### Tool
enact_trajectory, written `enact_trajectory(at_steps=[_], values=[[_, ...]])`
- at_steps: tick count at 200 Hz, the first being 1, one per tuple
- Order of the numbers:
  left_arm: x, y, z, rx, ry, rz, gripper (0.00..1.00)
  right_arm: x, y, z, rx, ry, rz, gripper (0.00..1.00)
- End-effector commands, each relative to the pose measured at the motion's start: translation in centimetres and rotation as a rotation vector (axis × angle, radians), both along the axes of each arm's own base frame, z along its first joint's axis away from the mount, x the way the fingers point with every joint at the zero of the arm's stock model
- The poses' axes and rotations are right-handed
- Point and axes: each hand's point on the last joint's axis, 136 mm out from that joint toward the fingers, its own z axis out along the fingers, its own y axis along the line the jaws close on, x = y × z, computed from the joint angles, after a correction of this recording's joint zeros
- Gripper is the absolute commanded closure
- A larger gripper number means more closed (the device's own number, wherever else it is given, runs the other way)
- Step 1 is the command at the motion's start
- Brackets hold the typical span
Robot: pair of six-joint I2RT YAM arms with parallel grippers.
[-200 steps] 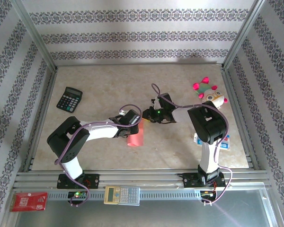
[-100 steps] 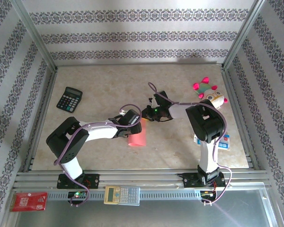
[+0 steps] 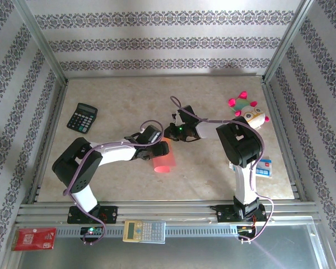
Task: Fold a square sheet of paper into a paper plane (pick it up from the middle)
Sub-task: Hold the square sheet of paper at the center of the table.
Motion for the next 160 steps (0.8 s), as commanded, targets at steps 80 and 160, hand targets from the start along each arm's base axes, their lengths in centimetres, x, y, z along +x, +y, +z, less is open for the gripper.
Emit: enact_trajectory(at_steps=[80, 160], values=[[4.7, 2.2, -1.8, 0.109, -0.064, 0.04, 0.44, -0.3, 0.6, -1.3, -0.04, -0.025, 0.032, 0.91], [4.1, 2.7, -2.7, 0.109, -0.059, 0.058, 0.58, 0.5, 1.1, 4.9, 0.111, -0.094, 0.069, 0.84]])
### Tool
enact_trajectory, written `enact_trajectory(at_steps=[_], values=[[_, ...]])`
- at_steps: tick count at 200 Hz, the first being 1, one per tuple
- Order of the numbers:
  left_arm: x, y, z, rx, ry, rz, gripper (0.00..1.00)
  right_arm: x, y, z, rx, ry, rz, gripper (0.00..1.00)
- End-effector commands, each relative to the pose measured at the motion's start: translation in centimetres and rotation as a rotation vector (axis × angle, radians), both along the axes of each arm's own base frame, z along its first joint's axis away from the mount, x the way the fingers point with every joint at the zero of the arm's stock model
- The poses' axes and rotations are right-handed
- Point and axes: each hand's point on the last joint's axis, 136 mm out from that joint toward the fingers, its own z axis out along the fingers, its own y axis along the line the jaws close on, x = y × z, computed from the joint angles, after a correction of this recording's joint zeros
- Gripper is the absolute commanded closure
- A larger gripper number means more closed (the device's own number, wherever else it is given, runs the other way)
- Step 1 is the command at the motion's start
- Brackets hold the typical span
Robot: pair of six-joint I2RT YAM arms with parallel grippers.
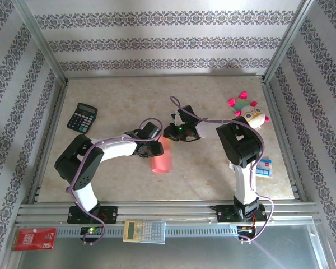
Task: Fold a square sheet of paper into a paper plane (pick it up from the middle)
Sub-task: Hold the square sheet of paper at the center of the table.
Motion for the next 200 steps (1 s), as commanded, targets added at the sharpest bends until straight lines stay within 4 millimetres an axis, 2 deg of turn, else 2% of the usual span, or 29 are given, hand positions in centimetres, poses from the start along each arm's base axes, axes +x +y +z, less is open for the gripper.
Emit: enact_trajectory(at_steps=[1, 22, 45, 87, 124, 155, 200], values=[[4.3, 1.4, -2.3, 0.043, -0.14, 0.065, 0.58, 0.7, 0.8, 4.4, 0.095, -0.08, 0.039, 0.84], [4.4, 1.2, -2.4, 0.035, -0.14, 0.058, 0.59, 0.8, 0.0, 6.4, 0.119, -0.109, 0.032, 0.83], [4.1, 1.0, -2.5, 0.029, -0.127, 0.044, 0.62, 0.6, -1.6, 7.3, 0.114, -0.122, 0.008, 0.83], [3.7, 0.9, -3.0, -0.014, -0.088, 0.039, 0.66, -0.3, -3.9, 6.2, 0.082, -0.1, -0.026, 0.83], [3.6, 0.8, -3.2, -0.034, -0.078, 0.043, 0.67, -1.0, -4.3, 5.1, 0.069, -0.078, -0.028, 0.83], [3.7, 1.5, -3.4, -0.001, -0.085, 0.056, 0.62, -1.3, -4.1, 4.8, 0.067, -0.069, -0.022, 0.83], [3.3, 2.3, -3.4, 0.055, -0.075, 0.032, 0.57, -1.6, -5.2, 4.3, 0.055, -0.064, -0.037, 0.83]])
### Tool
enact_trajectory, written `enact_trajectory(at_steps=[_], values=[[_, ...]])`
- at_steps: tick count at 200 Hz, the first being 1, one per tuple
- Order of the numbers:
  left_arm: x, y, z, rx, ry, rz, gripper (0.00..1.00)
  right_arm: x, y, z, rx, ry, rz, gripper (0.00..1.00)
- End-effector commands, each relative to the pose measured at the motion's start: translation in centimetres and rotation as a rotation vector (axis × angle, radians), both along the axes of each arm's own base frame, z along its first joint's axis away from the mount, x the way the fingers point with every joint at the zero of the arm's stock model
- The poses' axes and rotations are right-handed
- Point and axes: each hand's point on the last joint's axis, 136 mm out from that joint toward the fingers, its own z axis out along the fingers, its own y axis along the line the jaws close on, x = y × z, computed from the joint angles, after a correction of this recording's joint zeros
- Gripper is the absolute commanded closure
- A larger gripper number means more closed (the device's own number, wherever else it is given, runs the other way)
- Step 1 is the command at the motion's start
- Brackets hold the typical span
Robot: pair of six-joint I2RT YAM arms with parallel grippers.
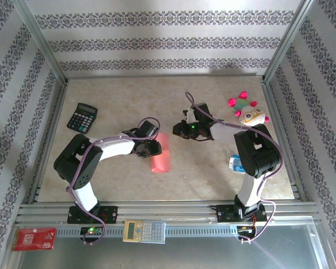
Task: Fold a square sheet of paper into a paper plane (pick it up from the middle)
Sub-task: Hold the square sheet of paper at the center of the table.
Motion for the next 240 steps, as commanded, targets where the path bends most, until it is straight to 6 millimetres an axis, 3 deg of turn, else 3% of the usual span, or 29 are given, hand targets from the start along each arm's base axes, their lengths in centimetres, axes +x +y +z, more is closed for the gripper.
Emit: enact_trajectory(at_steps=[1, 39, 73, 108, 164, 240], values=[[3.5, 1.9, -2.9, 0.097, -0.12, 0.042, 0.57, -0.5, -0.6, -0.1, -0.006, -0.013, 0.008, 0.83], [3.3, 2.0, -2.5, 0.094, -0.125, -0.002, 0.54, -0.9, -1.3, -0.4, -0.012, 0.0, 0.001, 0.83], [2.8, 1.1, -2.2, -0.022, -0.089, -0.069, 0.6, -1.7, -2.2, -0.4, -0.02, 0.012, 0.002, 0.83], [2.4, 1.7, -2.4, -0.001, -0.033, -0.09, 0.62, -2.2, -3.4, -0.1, -0.037, 0.014, -0.007, 0.83], [1.8, 2.1, -3.5, 0.028, 0.045, -0.084, 0.67, -2.5, -3.3, 0.0, -0.031, 0.029, 0.003, 0.83], [1.7, 2.3, -3.8, 0.061, 0.064, -0.113, 0.65, -2.7, -3.5, -0.2, -0.036, 0.029, 0.003, 0.83]])
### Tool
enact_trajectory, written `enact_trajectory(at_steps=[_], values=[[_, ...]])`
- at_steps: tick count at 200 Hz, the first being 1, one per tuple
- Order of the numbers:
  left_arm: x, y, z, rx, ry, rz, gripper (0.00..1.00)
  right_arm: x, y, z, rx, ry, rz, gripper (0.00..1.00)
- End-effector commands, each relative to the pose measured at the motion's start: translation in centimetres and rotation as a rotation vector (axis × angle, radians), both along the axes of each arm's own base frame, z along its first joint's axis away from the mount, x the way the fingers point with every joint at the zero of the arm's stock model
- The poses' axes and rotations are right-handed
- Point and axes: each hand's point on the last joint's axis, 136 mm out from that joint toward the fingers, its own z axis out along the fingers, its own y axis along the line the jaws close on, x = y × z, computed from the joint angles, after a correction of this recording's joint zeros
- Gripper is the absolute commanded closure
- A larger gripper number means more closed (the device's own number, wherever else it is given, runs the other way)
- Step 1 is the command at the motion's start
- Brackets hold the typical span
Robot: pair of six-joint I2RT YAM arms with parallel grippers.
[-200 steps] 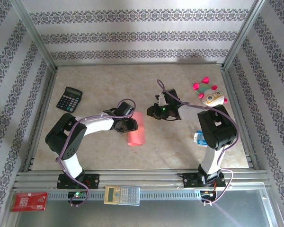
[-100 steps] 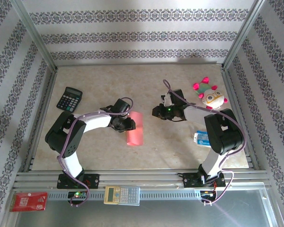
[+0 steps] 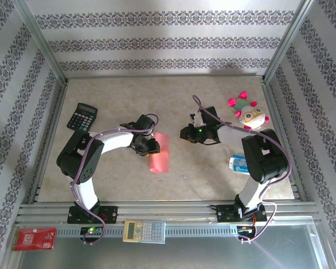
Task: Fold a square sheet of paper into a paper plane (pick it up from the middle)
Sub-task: Hold the square sheet of paper at the center of the table.
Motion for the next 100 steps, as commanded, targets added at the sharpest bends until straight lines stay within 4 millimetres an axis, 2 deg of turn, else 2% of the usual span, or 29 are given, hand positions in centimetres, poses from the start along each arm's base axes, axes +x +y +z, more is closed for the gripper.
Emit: enact_trajectory(at_steps=[1, 100], values=[[1.9, 2.0, -4.2, 0.123, -0.058, 0.004, 0.65, -0.8, -0.2, 0.1, 0.004, -0.006, 0.024, 0.83], [1.3, 2.6, -5.6, 0.164, -0.029, -0.02, 0.63, -1.3, -0.1, 0.0, 0.007, 0.005, 0.029, 0.83]])
